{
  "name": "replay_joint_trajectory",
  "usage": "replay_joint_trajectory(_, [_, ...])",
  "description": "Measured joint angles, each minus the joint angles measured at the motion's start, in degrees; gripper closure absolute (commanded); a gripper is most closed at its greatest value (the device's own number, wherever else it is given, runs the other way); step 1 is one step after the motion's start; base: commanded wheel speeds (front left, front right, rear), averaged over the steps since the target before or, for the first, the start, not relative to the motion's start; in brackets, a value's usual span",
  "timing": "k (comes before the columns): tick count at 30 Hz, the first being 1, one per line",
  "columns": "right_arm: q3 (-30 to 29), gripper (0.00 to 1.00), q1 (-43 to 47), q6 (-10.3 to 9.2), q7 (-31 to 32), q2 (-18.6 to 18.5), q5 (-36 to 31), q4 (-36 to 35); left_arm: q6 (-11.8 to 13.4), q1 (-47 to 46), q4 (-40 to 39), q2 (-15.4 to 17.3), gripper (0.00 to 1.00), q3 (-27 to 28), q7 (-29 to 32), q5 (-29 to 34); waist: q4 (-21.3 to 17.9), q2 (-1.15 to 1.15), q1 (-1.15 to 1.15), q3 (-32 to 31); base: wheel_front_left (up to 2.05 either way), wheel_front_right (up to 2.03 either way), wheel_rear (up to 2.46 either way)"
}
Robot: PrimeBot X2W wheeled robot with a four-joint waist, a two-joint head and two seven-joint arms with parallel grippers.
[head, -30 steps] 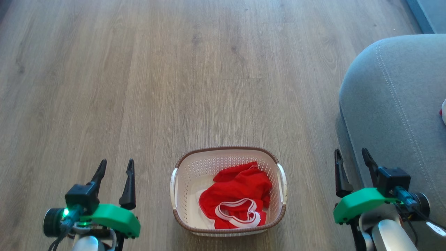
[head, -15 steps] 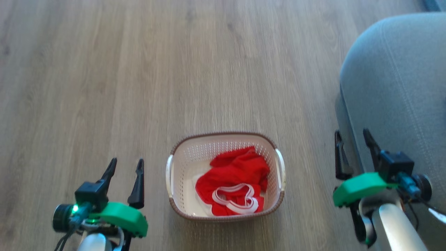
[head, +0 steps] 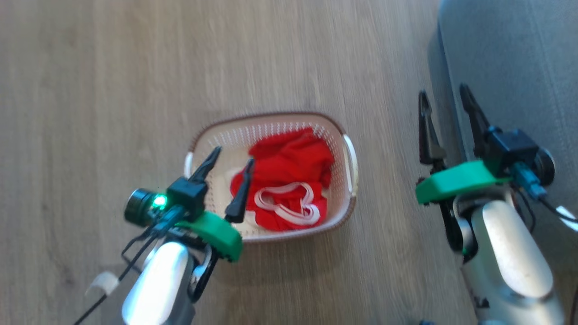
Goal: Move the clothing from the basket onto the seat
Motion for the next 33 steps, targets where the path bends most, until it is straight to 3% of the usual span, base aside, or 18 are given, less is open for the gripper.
replay_joint_trajectory(7, [1.7,0.0,-5.1,0.01,0.0,0.0,0.9,-2.7,0.0,-7.3,4.2,2.8,0.0,-8.3,0.0,-0.8,-3.1,0.0,0.0,8.7,0.0,0.0,0.0])
replay_joint_trajectory(16, [4.0,0.0,-11.8,0.01,0.0,0.0,4.3,-6.6,0.0,-20.3,10.7,9.1,0.0,-22.8,0.0,1.0,-7.1,0.0,0.02,20.2,0.0,0.0,0.0])
replay_joint_trajectory(28, [5.4,0.0,-12.3,0.0,0.0,0.0,8.6,-9.4,0.0,-32.2,25.0,12.6,0.0,-33.3,0.0,0.4,-13.6,0.0,0.01,29.2,0.0,0.0,0.0])
replay_joint_trajectory(33, [5.8,0.0,-12.4,0.0,0.0,0.0,9.8,-10.8,0.0,-36.6,28.7,13.3,0.0,-34.4,0.0,-0.1,-15.7,0.0,0.01,32.0,0.0,0.0,0.0])
